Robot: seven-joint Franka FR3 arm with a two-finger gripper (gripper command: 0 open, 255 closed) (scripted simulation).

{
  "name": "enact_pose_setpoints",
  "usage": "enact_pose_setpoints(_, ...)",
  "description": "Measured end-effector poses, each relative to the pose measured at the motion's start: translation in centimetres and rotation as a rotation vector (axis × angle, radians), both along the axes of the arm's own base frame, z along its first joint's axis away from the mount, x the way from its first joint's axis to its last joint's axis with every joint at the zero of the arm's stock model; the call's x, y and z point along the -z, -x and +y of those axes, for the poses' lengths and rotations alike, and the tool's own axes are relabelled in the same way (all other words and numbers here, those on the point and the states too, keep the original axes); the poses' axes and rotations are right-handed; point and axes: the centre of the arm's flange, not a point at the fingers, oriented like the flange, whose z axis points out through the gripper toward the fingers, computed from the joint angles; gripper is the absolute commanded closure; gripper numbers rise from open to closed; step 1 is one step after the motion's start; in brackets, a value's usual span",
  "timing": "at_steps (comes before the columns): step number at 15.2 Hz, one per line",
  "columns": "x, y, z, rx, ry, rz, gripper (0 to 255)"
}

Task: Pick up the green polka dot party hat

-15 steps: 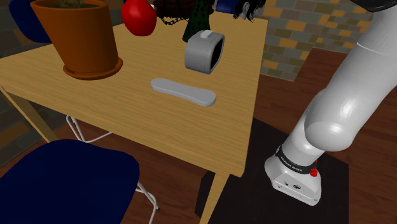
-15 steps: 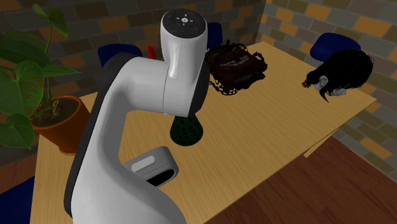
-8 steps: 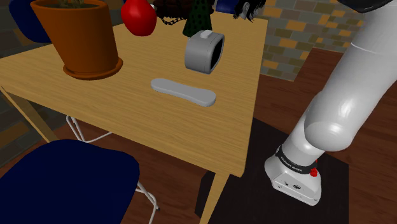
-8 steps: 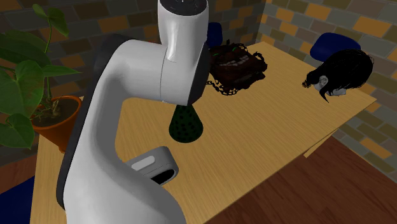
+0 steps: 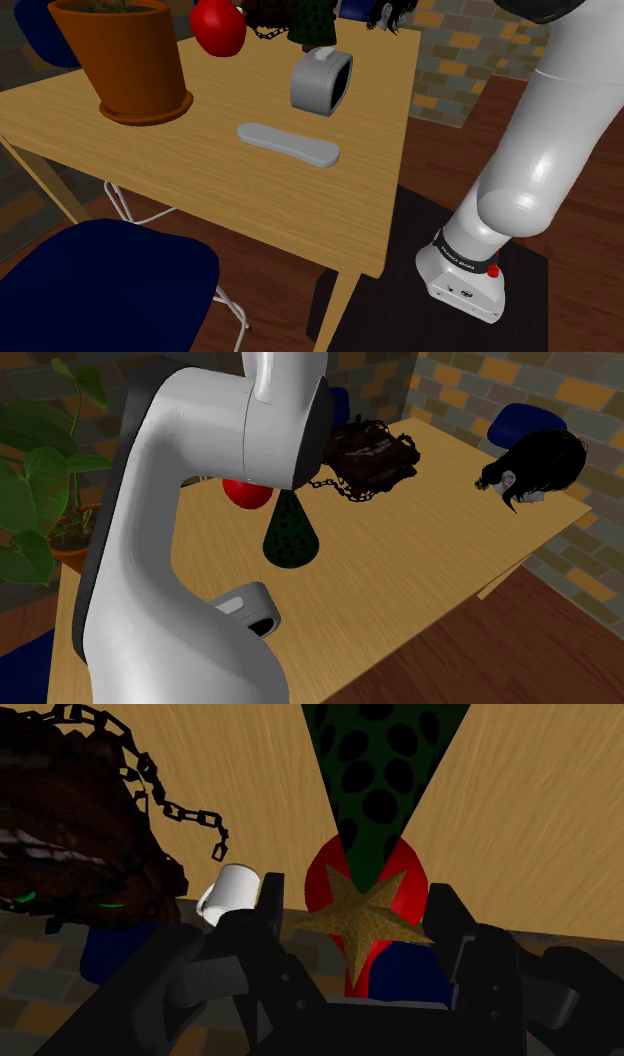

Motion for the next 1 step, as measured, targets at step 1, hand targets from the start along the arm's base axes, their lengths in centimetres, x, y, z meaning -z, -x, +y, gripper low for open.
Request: enact_pose_setpoints(1,-0.43,0.03,0.07,0.000,0.000,0.000,255)
